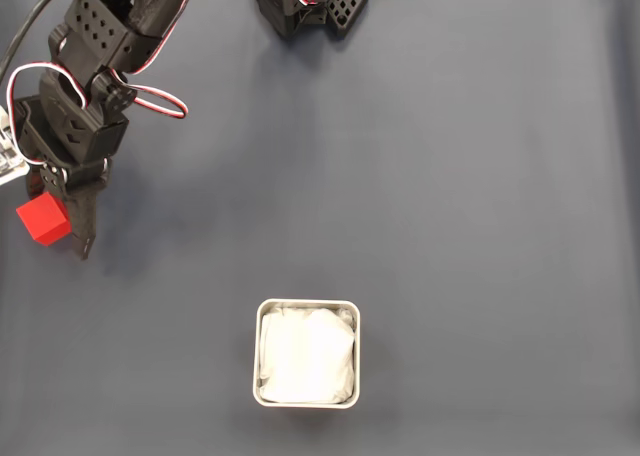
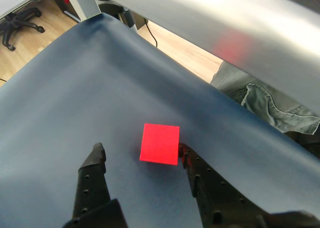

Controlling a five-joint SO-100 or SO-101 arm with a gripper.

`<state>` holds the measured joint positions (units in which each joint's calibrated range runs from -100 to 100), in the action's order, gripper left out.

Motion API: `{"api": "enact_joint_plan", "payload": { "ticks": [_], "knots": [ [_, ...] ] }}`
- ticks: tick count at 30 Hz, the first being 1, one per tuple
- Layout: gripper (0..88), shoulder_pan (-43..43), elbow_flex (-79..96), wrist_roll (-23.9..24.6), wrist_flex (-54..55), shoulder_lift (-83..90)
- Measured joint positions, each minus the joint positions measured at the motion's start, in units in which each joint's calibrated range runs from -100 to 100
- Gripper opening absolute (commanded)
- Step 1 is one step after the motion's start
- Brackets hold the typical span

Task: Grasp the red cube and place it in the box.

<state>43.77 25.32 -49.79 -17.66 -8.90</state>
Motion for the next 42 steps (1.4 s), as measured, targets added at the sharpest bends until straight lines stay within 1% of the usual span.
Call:
{"api": "enact_joint_plan", "payload": {
  "ticks": [4,13,23,34,42],
  "knots": [
    [32.6,-0.4,0.0,0.5,0.2,0.0],
    [21.7,-0.9,0.0,0.6,0.3,0.0],
    [13.4,-1.2,0.0,0.6,0.3,0.0],
    [8.5,-1.2,0.0,-0.3,0.3,0.0],
    [7.9,-1.2,0.0,-0.8,0.3,0.0]
  ]
}}
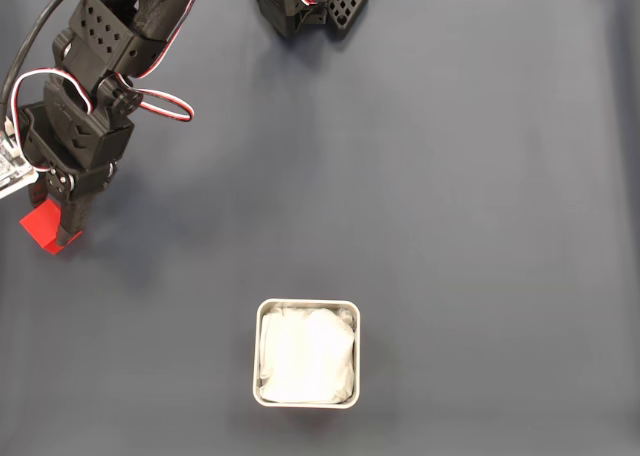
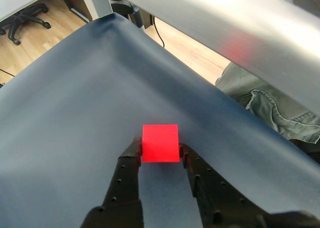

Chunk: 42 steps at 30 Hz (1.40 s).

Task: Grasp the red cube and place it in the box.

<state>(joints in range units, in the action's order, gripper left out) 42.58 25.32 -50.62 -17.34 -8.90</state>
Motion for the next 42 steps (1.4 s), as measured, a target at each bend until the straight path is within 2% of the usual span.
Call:
{"api": "enact_joint_plan", "payload": {
  "ticks": [19,42],
  "knots": [
    [7.9,-3.0,-1.0,-0.9,-4.5,8.1],
    [8.5,-13.1,-1.1,-1.5,-9.5,20.7]
  ]
}}
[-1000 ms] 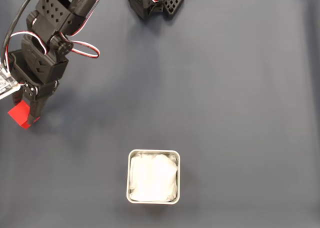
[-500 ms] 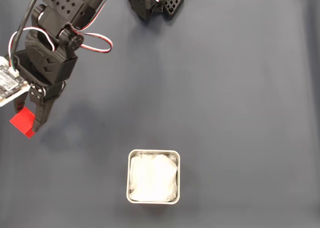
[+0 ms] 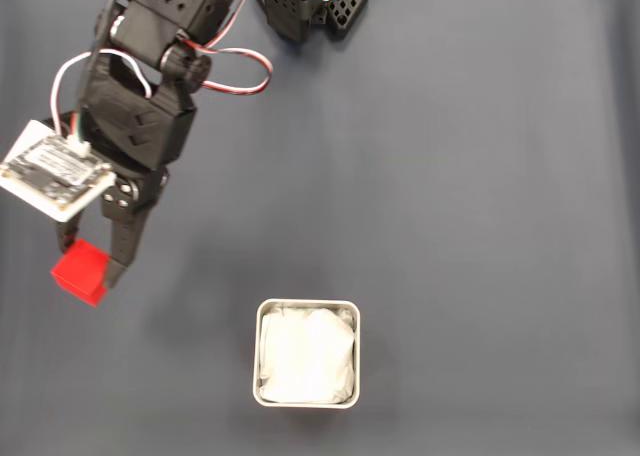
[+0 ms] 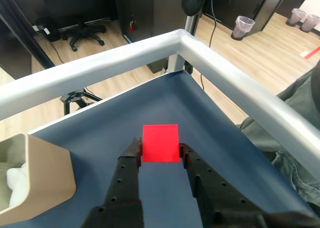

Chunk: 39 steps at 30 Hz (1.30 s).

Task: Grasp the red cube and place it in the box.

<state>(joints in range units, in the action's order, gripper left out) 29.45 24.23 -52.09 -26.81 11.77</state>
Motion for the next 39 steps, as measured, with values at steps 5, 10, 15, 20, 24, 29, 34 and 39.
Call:
{"api": "enact_joint_plan", "payload": {
  "ticks": [5,10,15,20,24,29,34,39],
  "knots": [
    [8.5,-3.0,0.0,-0.1,-0.2,2.5],
    [8.5,-6.1,0.1,-0.4,-0.2,4.4],
    [8.5,-9.4,0.1,-0.7,-0.2,5.3],
    [8.6,-12.4,0.4,-1.0,-0.2,6.4],
    [8.6,-15.1,1.4,-1.2,-0.2,7.1],
    [8.6,-17.3,2.4,-1.2,-0.2,7.5],
    [8.6,-19.7,2.4,-1.4,-0.2,7.5],
    [8.6,-20.8,2.4,-1.6,-0.2,7.5]
  ]
}}
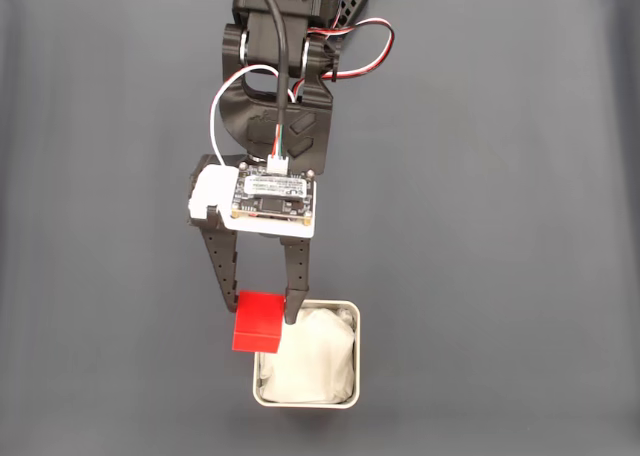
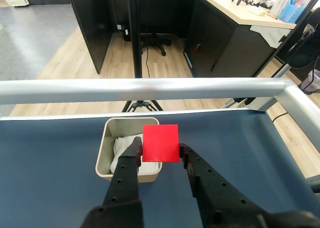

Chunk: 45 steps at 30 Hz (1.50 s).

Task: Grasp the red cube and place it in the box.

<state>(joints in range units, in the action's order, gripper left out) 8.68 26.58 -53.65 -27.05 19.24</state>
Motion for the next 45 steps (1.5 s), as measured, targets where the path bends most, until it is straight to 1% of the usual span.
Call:
{"api": "enact_joint_plan", "payload": {
  "ticks": [15,26,31,45],
  "knots": [
    [8.6,-3.9,0.0,-0.1,0.7,-0.8],
    [8.6,-4.5,0.0,-0.1,3.4,-4.4],
    [8.6,-4.5,0.0,0.6,4.1,-6.1],
    [8.9,-4.5,0.0,1.0,4.8,-6.7]
  ]
}}
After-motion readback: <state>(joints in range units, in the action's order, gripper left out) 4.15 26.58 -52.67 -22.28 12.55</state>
